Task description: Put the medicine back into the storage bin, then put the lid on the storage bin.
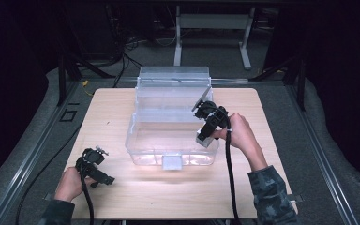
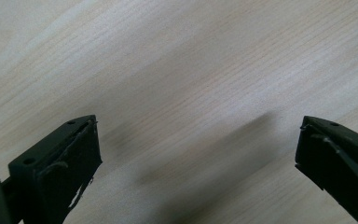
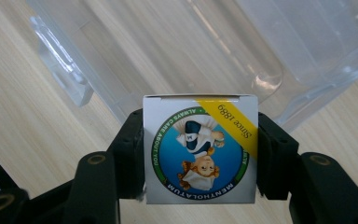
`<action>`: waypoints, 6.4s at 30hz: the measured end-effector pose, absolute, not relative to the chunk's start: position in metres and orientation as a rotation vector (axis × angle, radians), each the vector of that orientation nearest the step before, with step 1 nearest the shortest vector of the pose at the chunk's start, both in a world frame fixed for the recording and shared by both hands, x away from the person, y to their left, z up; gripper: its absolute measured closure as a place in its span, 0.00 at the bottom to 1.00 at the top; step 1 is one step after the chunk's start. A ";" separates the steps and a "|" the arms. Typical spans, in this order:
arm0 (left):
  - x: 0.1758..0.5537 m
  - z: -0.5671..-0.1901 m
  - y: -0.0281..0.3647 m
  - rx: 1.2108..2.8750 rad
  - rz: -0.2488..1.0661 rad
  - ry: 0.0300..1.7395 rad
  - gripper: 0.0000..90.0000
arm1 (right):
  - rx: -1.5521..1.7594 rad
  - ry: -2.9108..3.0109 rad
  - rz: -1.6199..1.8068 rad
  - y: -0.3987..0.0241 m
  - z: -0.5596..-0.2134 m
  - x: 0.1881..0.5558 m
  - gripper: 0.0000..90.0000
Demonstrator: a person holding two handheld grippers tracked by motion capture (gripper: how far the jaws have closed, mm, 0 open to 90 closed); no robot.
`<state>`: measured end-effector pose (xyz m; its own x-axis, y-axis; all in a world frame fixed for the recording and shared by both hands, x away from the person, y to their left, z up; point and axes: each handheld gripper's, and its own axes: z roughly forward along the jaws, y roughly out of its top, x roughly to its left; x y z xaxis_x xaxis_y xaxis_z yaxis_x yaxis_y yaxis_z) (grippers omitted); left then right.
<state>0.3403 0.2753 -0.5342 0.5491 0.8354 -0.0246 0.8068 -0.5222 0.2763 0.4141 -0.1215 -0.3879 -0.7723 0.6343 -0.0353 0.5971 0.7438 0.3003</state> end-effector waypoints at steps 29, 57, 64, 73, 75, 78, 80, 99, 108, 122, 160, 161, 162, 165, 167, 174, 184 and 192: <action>0.340 -0.536 0.272 2.547 0.168 1.347 0.00 | 1.077 2.870 0.185 -0.127 -0.425 0.424 0.50; 0.340 -0.536 0.271 2.555 0.164 1.336 0.00 | 1.102 2.900 0.074 -0.116 -0.447 0.429 0.49; 0.340 -0.536 0.271 2.570 0.163 1.324 0.00 | 1.108 2.894 0.083 -0.117 -0.447 0.429 0.47; 0.340 -0.533 0.272 2.546 0.174 1.329 0.00 | 1.108 2.871 0.123 -0.124 -0.433 0.425 0.32; 0.340 -0.533 0.272 2.544 0.175 1.329 0.00 | 1.088 2.880 0.033 -0.126 -0.425 0.425 0.29; 0.340 -0.531 0.272 2.534 0.177 1.334 0.00 | 1.091 2.872 0.083 -0.130 -0.418 0.422 0.20; 0.340 -0.529 0.273 2.528 0.180 1.334 0.00 | 1.085 2.885 0.119 -0.132 -0.414 0.419 0.18; 0.355 -0.481 0.278 2.435 0.260 1.267 0.00 | 1.041 2.752 0.715 -0.148 -0.430 0.374 0.14; 0.365 -0.451 0.266 2.451 0.281 1.177 0.00 | 1.027 2.727 0.724 -0.152 -0.438 0.368 0.16; 0.385 -0.423 0.249 2.456 0.273 1.114 0.00 | 1.017 2.704 0.764 -0.156 -0.433 0.364 0.17; 0.485 -0.366 0.179 2.407 0.307 0.892 0.00 | 0.970 2.695 0.774 -0.145 -0.445 0.357 0.27; 0.488 -0.365 0.178 2.399 0.301 0.890 0.00 | 0.969 2.691 0.772 -0.145 -0.445 0.357 0.27; 0.489 -0.365 0.176 2.391 0.301 0.888 0.00 | 0.969 2.693 0.778 -0.145 -0.445 0.356 0.27; 0.497 -0.361 0.171 2.368 0.279 0.872 0.00 | 0.962 2.683 0.780 -0.146 -0.442 0.355 0.28; 0.502 -0.360 0.167 2.354 0.289 0.865 0.01 | 0.957 2.656 0.813 -0.145 -0.442 0.354 0.29; 0.520 -0.361 0.154 2.369 0.301 0.860 0.02 | 0.956 2.650 0.813 -0.144 -0.444 0.352 0.29; 0.541 -0.372 0.143 2.387 0.326 0.865 0.16 | 0.967 2.651 0.808 -0.142 -0.450 0.355 0.30; 0.555 -0.389 0.136 2.388 0.378 0.915 0.37 | 0.972 2.673 0.787 -0.135 -0.460 0.358 0.33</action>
<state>0.5546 0.1357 -0.3886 0.7290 0.6816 0.0628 0.5272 -0.6177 0.5835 0.3581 -0.1348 -0.4595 -0.7670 0.6416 0.0025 0.5406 0.6442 0.5411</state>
